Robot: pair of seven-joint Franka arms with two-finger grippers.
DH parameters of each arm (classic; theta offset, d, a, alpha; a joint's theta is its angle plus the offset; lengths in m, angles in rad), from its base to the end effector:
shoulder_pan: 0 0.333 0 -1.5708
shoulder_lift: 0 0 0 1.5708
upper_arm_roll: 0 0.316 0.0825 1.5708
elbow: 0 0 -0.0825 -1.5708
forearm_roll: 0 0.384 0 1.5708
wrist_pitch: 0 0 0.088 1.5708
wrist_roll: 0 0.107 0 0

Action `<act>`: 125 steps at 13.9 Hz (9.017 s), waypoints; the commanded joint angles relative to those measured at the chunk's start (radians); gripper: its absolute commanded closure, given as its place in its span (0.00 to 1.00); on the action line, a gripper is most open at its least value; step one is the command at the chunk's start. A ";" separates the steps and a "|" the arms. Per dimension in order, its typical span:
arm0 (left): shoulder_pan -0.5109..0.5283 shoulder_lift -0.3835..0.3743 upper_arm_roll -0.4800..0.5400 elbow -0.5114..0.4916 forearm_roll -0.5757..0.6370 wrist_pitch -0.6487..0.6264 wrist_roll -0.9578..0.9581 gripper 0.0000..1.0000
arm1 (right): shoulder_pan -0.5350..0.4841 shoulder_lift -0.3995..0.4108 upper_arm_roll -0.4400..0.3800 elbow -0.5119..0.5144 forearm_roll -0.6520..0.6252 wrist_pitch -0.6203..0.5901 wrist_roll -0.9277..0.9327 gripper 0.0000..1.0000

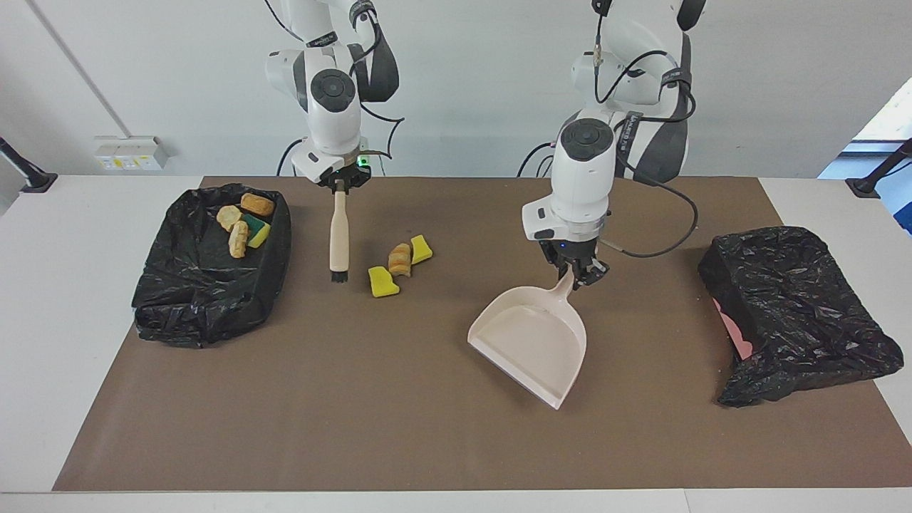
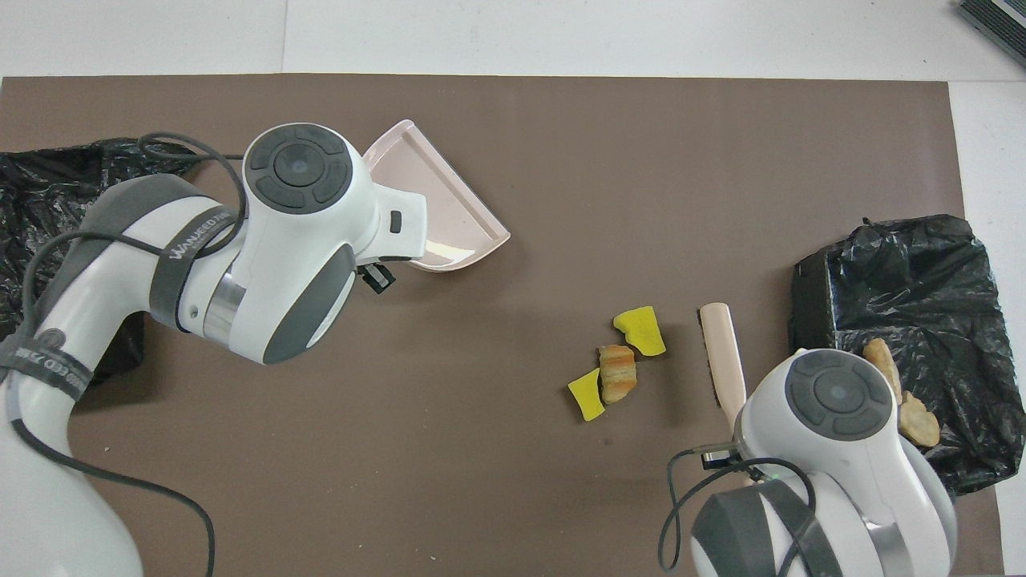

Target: Sweep and dump trash in bin

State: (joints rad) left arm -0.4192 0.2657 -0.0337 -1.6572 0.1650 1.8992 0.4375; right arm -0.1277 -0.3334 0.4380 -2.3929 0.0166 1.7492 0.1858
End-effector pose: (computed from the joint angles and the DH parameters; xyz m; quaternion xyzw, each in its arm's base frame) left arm 0.5790 -0.2664 0.4531 -0.8881 0.4536 0.0111 0.0734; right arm 0.3856 0.1274 0.4095 0.9832 0.0361 -0.1494 0.0987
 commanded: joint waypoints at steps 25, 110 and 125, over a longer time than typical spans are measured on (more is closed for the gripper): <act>-0.075 -0.269 -0.014 -0.561 -0.021 0.213 0.503 1.00 | 0.332 0.372 0.013 0.104 0.310 0.421 0.086 1.00; 0.970 -0.083 0.000 -0.003 0.279 0.273 1.218 1.00 | 0.105 0.229 -0.472 0.802 -0.024 -0.238 -0.269 0.00; 0.772 -0.056 -0.008 0.125 0.760 0.063 1.190 1.00 | 0.154 0.220 -0.516 0.784 -0.055 -0.286 -0.264 0.00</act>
State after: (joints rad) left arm 0.3777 0.1903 -0.0520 -1.5962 0.8759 2.0037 1.6323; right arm 0.0339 -0.1073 -0.0843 -1.6058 -0.0247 1.4872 -0.0737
